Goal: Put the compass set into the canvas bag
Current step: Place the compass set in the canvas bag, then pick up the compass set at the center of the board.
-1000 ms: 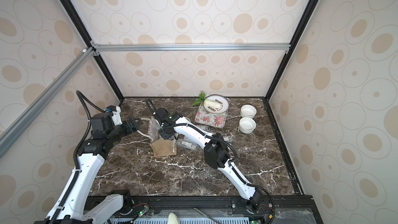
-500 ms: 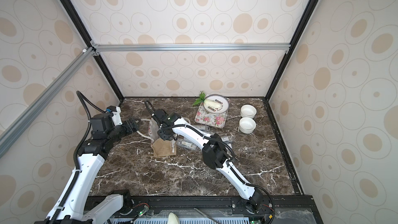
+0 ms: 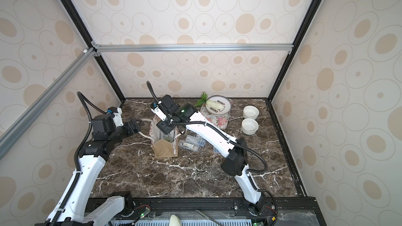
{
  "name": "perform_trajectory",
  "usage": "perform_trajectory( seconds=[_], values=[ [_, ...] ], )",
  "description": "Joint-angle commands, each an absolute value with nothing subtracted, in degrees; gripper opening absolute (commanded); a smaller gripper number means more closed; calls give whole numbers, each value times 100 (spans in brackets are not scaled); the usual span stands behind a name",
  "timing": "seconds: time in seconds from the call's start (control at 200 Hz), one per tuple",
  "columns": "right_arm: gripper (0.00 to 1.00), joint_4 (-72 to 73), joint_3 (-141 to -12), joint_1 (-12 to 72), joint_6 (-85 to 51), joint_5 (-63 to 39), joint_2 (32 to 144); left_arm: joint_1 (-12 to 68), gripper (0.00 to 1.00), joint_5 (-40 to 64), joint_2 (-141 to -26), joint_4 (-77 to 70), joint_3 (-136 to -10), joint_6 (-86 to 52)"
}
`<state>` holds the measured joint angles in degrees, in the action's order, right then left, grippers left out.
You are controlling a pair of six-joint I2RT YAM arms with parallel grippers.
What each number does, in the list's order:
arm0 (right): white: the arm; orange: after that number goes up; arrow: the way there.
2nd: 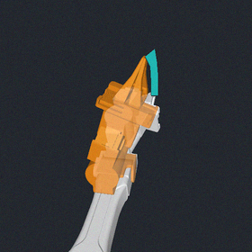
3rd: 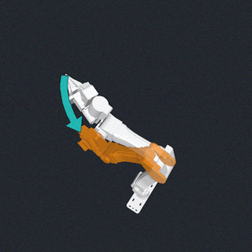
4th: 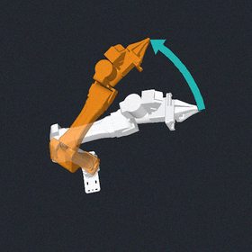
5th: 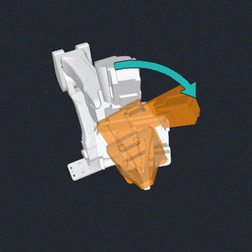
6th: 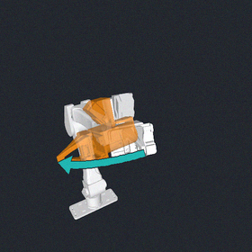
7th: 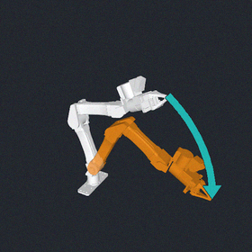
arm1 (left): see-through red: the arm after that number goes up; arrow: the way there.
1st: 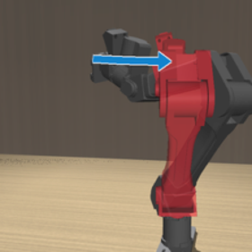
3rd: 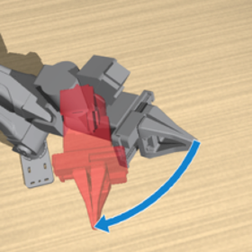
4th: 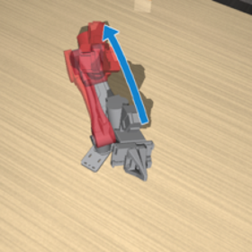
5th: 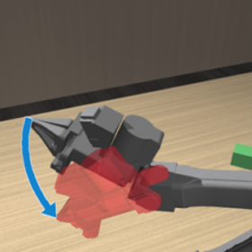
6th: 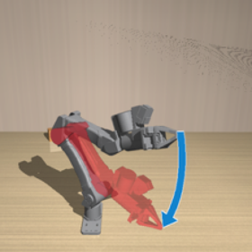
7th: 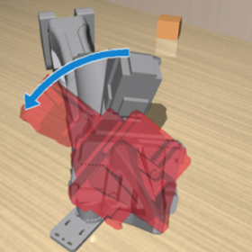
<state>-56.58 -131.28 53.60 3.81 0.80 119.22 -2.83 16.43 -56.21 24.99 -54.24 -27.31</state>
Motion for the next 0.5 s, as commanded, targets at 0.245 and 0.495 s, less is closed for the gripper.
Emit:
perform_trajectory(
  seconds=[0.245,0.495],
  values=[
    [65,-6176,-10354,4462,1286,432,9597,-253,81,1642,-5484,2546,-5515,-2639],
    [68,-5919,-8469,3290,1354,-182,8515,-246,81,1610,-5553,2420,-5497,-2719]
  ],
)
